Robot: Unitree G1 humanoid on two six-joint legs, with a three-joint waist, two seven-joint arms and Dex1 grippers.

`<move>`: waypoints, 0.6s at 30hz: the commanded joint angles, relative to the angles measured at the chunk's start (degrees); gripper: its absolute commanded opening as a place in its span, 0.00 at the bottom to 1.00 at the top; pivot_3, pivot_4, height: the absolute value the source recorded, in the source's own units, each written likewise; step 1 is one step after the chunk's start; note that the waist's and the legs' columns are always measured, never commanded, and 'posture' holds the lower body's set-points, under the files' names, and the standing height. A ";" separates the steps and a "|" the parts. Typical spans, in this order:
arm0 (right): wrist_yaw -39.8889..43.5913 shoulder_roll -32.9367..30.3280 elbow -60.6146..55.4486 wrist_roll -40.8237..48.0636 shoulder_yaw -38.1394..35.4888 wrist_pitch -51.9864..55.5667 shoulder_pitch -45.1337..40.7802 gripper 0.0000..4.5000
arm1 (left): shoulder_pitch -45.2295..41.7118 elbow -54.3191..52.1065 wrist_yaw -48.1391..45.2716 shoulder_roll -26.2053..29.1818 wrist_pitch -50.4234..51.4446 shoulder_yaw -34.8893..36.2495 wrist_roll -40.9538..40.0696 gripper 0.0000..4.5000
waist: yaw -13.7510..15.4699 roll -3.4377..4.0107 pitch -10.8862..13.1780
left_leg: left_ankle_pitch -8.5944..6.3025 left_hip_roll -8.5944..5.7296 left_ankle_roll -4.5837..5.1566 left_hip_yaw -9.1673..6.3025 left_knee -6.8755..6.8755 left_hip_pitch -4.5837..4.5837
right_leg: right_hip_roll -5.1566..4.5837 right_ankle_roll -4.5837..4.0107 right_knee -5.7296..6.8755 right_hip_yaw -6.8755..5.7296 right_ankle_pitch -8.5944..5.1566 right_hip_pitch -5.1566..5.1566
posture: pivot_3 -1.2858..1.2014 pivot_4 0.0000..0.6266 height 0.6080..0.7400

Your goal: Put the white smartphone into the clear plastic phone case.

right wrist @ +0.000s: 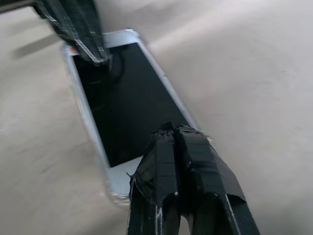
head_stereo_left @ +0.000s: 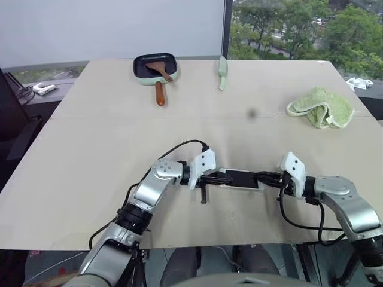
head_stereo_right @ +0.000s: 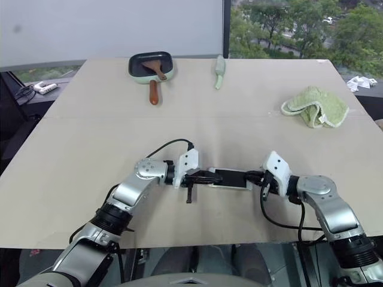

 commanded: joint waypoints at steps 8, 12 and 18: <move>6.28 -1.78 2.48 -0.26 5.90 -0.42 6.14 0.01 | -0.25 -0.67 0.06 -0.12 -0.57 -0.11 0.28 0.00 | 0.02 0.00 0.00 | 0.00 0.02 0.00 -0.05 -0.60 0.01 | 0.02 -0.03 -0.49 -0.09 -0.01 -0.01 | 0.52 0.24 1.00; 6.52 -2.03 3.05 -0.87 5.91 -0.66 6.27 0.01 | -0.20 -0.64 0.02 -0.01 -0.61 -0.17 0.37 0.00 | 0.03 0.00 0.00 | 0.00 0.03 0.00 -0.04 -0.65 -0.01 | 0.02 -0.03 -0.61 -0.08 -0.01 -0.02 | 0.52 0.24 1.00; 4.40 -2.69 5.48 -2.64 6.07 1.36 5.99 0.01 | -0.23 -0.65 -0.06 0.05 -0.69 -0.15 0.55 0.00 | 0.08 0.03 0.03 | 0.00 0.03 0.00 -0.02 -0.65 -0.02 | 0.00 -0.03 -0.64 -0.08 -0.01 -0.01 | 0.52 0.24 1.00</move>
